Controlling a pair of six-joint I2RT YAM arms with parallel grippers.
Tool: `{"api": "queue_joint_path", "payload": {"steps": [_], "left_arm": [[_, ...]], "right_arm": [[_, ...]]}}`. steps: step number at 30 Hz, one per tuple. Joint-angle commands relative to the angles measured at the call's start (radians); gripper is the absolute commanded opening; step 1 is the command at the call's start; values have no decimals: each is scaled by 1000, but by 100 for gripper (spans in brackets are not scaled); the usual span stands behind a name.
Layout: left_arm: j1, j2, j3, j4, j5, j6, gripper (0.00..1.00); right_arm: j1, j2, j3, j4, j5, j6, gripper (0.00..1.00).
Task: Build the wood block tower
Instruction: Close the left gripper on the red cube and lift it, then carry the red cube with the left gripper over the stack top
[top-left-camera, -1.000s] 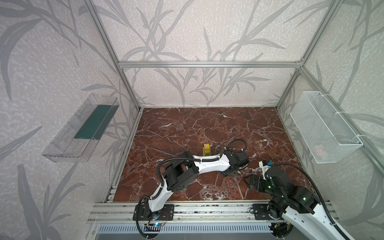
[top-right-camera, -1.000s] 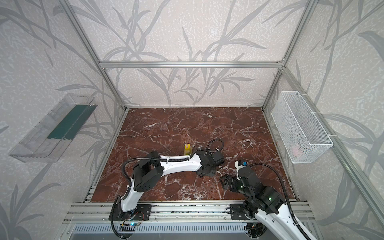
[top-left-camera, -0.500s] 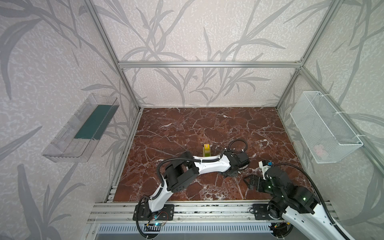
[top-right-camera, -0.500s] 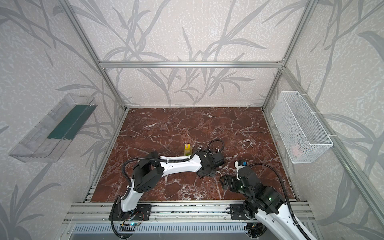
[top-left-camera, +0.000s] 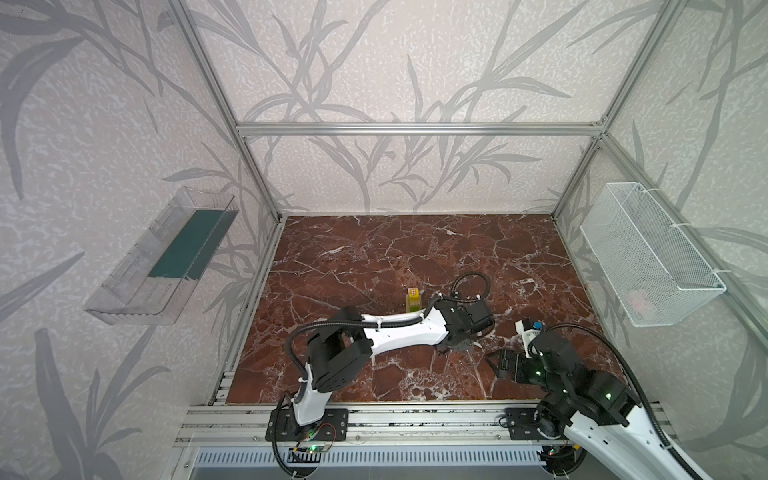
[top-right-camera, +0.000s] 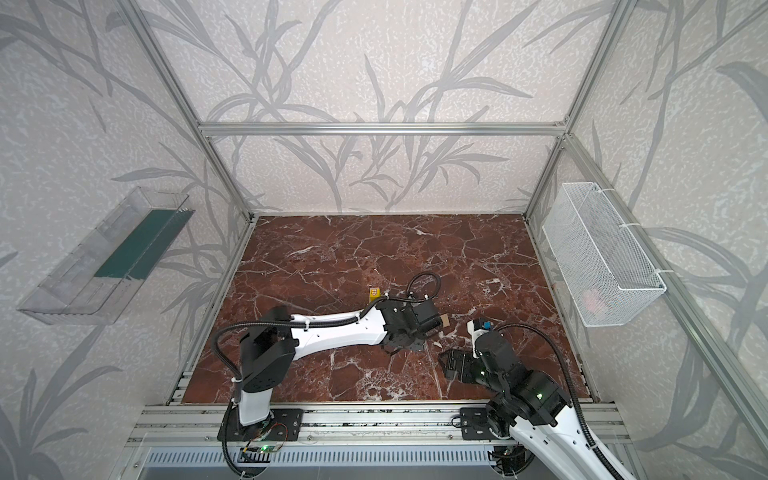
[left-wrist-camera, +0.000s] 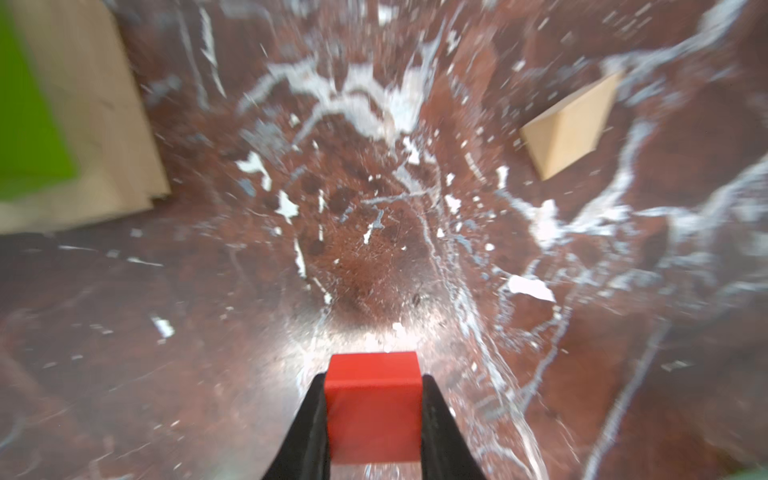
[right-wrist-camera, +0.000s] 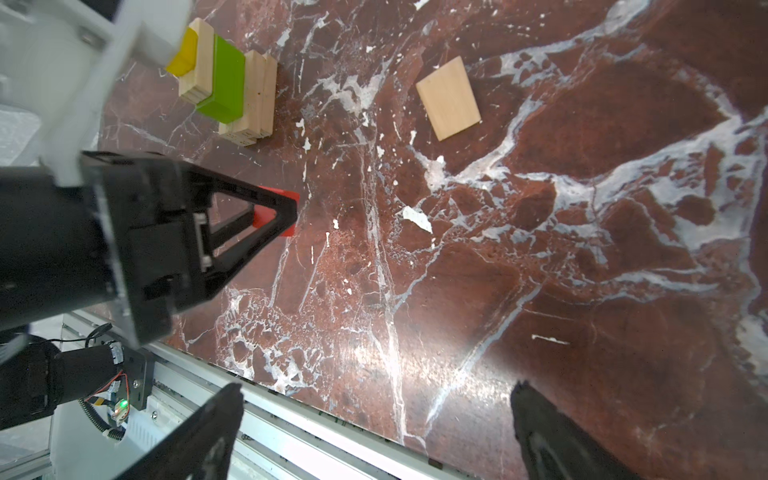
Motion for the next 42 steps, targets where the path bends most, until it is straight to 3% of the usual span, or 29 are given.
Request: {"api": "queue_joint_path", "payload": {"steps": [1, 11, 20, 31, 35, 42], "left_arm": [[7, -90, -11, -69, -70, 31, 23], [48, -306, -56, -146, -188, 90, 22], [197, -375, -51, -165, -80, 130, 20], [302, -255, 40, -202, -61, 119, 20], [330, -187, 83, -220, -45, 85, 20], [372, -98, 134, -192, 5, 56, 20]], "right_arm": [[-3, 25, 55, 54, -19, -46, 99], [-4, 180, 130, 203, -46, -155, 99], [-2, 383, 87, 551, -148, -284, 99], [-4, 593, -77, 1011, -234, -425, 99], [-1, 606, -111, 1054, -237, -502, 99], [5, 596, -138, 1088, -201, -508, 99]]}}
